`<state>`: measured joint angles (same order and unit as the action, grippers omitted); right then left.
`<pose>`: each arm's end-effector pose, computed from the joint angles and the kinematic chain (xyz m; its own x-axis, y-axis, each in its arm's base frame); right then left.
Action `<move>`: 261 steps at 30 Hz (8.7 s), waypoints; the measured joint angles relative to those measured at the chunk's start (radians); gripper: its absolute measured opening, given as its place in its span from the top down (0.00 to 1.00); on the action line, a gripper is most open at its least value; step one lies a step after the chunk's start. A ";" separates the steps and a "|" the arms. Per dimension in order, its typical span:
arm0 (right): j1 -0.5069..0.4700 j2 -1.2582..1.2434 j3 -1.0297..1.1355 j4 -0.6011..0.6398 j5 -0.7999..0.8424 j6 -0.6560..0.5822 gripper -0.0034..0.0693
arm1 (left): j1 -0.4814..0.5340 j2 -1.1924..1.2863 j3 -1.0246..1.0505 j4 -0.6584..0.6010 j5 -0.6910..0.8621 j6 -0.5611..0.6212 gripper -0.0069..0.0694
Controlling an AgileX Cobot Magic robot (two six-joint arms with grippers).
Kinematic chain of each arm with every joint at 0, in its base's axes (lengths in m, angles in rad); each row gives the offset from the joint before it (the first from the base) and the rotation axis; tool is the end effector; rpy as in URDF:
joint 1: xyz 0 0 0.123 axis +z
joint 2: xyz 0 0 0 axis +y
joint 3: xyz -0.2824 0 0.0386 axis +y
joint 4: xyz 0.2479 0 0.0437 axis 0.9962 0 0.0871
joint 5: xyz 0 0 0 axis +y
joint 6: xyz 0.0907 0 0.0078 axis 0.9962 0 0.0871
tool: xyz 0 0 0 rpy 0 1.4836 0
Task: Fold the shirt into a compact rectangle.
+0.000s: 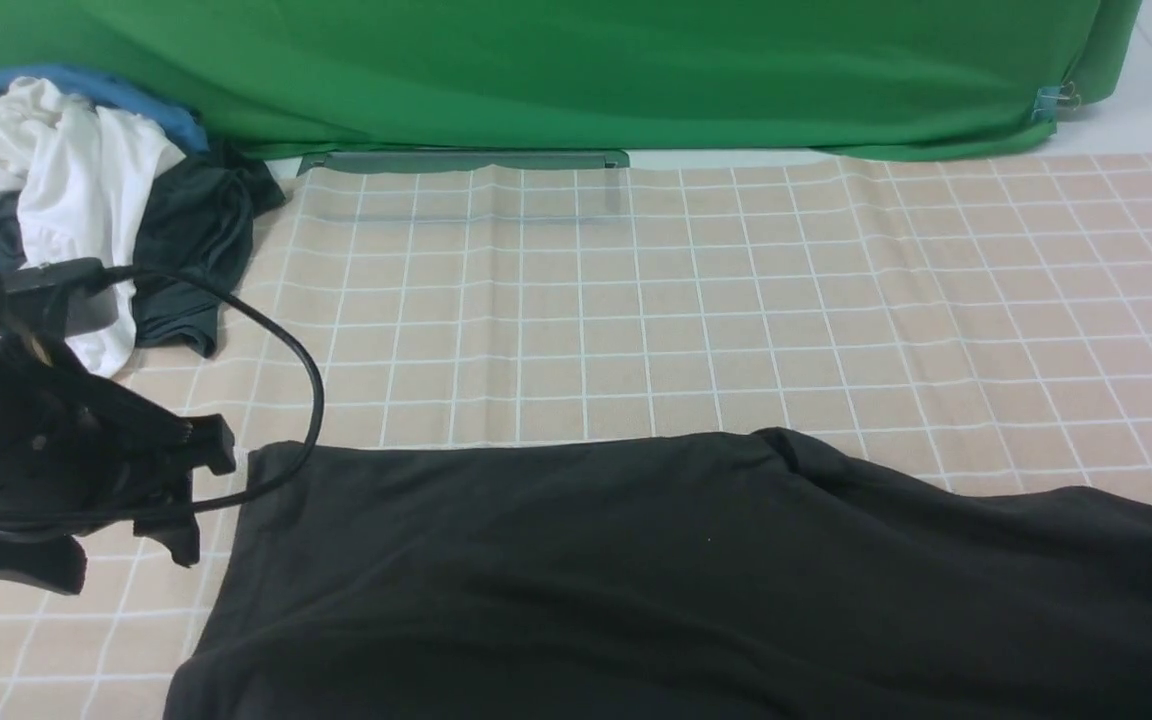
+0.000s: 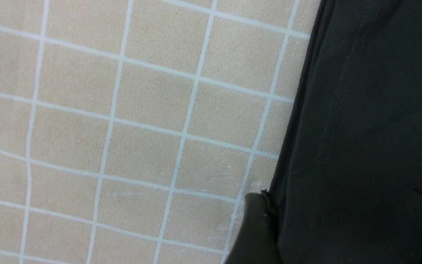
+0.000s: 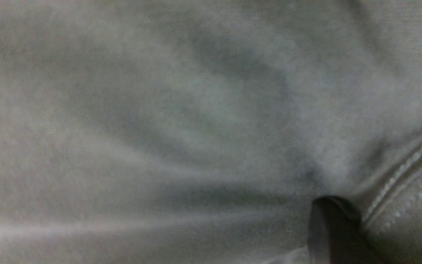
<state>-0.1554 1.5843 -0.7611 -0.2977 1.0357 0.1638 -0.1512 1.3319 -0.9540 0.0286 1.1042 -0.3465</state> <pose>0.2207 -0.0578 0.1661 -0.9709 0.1605 0.1778 0.1133 0.9617 -0.2497 0.2307 -0.0328 0.2660 -0.9675 -0.1837 -0.1737 -0.1806 0.9830 -0.0336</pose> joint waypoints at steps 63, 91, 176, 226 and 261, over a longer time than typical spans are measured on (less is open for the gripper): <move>1.232 0.365 -0.846 0.342 -0.347 0.336 0.22 | 0.244 0.115 -0.463 -0.156 0.055 0.138 0.89; 1.218 0.475 -0.903 0.422 -0.169 0.181 0.91 | 0.245 0.116 -0.499 -0.184 0.005 0.140 0.86; 1.012 -1.366 0.347 0.018 -0.905 0.053 0.86 | 0.246 0.115 -0.550 -0.348 -0.001 0.165 0.86; 0.197 -1.584 0.768 0.206 -0.804 -0.003 0.71 | 0.246 -0.109 -0.481 -0.318 0.109 0.418 0.86; 0.197 -1.584 0.768 0.213 -0.789 -0.262 0.63 | 0.246 -1.175 0.693 -0.661 -0.879 1.051 0.86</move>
<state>0.0421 0.0000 0.0068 -0.0848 0.2464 -0.0986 0.0946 0.1565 -0.2614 -0.6321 0.2247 0.7042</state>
